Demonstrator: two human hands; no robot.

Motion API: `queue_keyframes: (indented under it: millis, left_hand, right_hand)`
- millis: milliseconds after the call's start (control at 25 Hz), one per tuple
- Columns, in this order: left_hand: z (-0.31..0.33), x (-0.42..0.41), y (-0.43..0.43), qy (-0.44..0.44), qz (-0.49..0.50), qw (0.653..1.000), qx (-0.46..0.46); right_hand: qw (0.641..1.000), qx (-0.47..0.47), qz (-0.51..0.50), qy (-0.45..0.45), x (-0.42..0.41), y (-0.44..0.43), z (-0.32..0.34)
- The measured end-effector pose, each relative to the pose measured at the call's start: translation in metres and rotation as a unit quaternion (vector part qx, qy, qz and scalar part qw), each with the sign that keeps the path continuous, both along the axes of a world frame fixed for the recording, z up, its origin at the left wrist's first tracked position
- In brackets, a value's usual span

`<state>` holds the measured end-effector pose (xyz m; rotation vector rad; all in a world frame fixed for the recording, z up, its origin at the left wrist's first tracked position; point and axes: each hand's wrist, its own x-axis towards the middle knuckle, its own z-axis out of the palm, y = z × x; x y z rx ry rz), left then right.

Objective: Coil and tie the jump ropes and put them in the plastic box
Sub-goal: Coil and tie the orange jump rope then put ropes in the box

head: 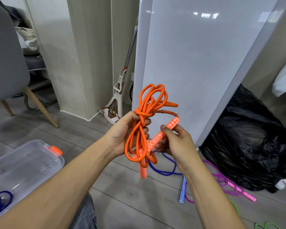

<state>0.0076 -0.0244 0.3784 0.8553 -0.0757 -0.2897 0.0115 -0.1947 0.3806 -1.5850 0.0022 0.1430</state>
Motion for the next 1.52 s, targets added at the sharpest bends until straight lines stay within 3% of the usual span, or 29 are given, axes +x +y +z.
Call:
queue_keyframes:
  millis: [240, 440, 600, 760, 880, 1000, 1080, 1240, 1400, 1520]
  left_hand:
    - [0.0, 0.003, 0.011, -0.007, 0.026, 1.0, 0.008]
    - [-0.001, 0.004, 0.005, -0.007, -0.009, 1.0, 0.003]
    - [-0.001, 0.002, 0.002, -0.018, -0.029, 0.999, 0.025]
    - [-0.001, 0.002, 0.0, -0.024, 0.003, 0.998, 0.058]
    - [0.0, 0.002, 0.002, -0.019, 0.091, 0.984, 0.152]
    - [-0.002, 0.001, 0.004, -0.095, 0.177, 0.919, 0.339]
    - [-0.002, 0.001, 0.003, -0.151, 0.177, 0.884, 0.405]
    - [0.003, -0.001, 0.003, -0.086, 0.13, 0.959, 0.236]
    - [0.006, -0.002, 0.004, -0.03, 0.09, 0.986, 0.139]
    - [0.008, -0.005, 0.003, -0.031, 0.059, 0.989, 0.134]
  right_hand:
    - [0.995, -0.055, 0.07, 0.04, -0.004, 0.005, 0.0]
    - [0.989, 0.096, -0.009, 0.112, -0.002, 0.009, 0.004]
    - [0.991, 0.105, -0.059, 0.049, -0.001, 0.013, 0.004]
    - [0.994, 0.037, -0.081, -0.066, -0.005, 0.013, 0.004]
    - [0.994, 0.022, -0.058, -0.085, -0.011, 0.015, 0.005]
    - [0.997, 0.004, -0.022, -0.067, -0.014, 0.015, 0.006]
    - [0.999, -0.014, -0.005, -0.047, -0.013, 0.014, 0.003]
    - [0.999, -0.036, 0.014, 0.025, -0.008, 0.019, -0.012]
    - [0.992, 0.066, -0.014, 0.106, -0.007, 0.023, -0.004]
    - [0.98, 0.118, -0.025, 0.156, -0.008, 0.022, 0.004]
